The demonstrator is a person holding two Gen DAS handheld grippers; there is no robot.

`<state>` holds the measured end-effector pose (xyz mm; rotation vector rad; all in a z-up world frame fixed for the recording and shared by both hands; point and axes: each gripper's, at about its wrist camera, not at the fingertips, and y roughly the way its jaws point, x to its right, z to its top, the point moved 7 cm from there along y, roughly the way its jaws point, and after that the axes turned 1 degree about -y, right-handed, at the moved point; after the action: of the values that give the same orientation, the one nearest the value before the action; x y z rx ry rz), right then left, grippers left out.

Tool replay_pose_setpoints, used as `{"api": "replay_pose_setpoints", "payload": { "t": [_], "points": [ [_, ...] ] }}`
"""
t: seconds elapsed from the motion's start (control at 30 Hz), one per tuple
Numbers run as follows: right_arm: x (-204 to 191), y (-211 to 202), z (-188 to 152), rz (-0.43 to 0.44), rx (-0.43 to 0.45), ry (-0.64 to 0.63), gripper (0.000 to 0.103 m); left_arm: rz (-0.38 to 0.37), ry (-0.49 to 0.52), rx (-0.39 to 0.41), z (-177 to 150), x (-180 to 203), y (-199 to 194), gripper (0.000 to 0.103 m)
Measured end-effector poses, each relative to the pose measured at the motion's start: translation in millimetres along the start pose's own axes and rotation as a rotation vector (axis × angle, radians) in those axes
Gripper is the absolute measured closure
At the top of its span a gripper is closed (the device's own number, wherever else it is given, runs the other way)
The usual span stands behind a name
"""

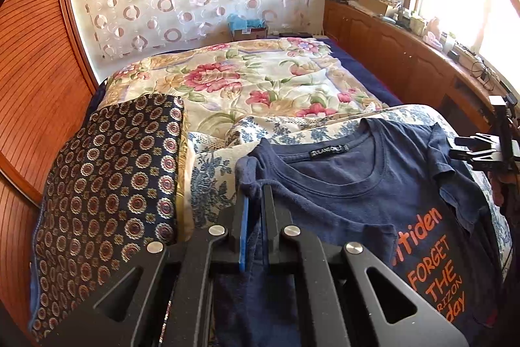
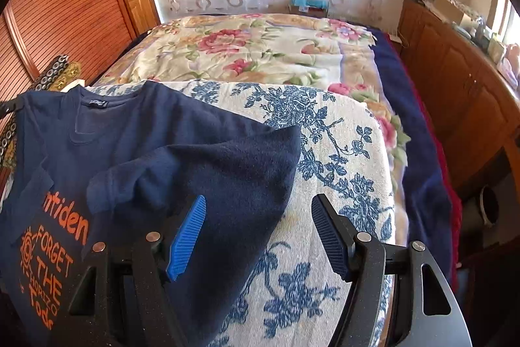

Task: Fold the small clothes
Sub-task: 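Grasp the folded shirt edge near the collar with the left tool, then grasp the shirt hem with the right tool while the left tool holds the collar edge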

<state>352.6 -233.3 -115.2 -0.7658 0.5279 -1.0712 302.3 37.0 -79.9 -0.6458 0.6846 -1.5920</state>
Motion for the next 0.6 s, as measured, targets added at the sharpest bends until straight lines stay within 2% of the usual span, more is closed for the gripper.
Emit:
{"api": "replay_pose_setpoints", "payload": {
  "t": [0.17,0.23,0.3,0.37,0.43,0.6],
  "points": [
    [1.0,10.8,10.2,-0.035,-0.013,-0.03,0.035,-0.008,0.003,0.015,-3.2,4.5,-5.3,0.096],
    [-4.4,11.1,11.6,-0.023,-0.017,-0.066,0.049,-0.013,0.003,0.023,-4.6,5.8,-9.4,0.096],
    [-13.4,11.0,13.1,-0.011,-0.036,-0.104,0.075,-0.021,0.0,0.031,-5.1,8.0,-12.7,0.096],
    [-22.7,10.4,13.4,0.005,-0.051,-0.146,0.095,-0.028,0.0,0.043,-5.7,11.3,-17.6,0.096],
    [-28.1,6.0,15.9,-0.051,-0.032,-0.181,0.095,-0.035,0.001,0.06,-6.8,14.3,-25.9,0.096],
    [-40.1,-39.4,26.8,-0.023,0.106,-0.145,0.095,-0.052,-0.004,0.113,-10.6,20.0,-56.4,0.096]
  ]
}}
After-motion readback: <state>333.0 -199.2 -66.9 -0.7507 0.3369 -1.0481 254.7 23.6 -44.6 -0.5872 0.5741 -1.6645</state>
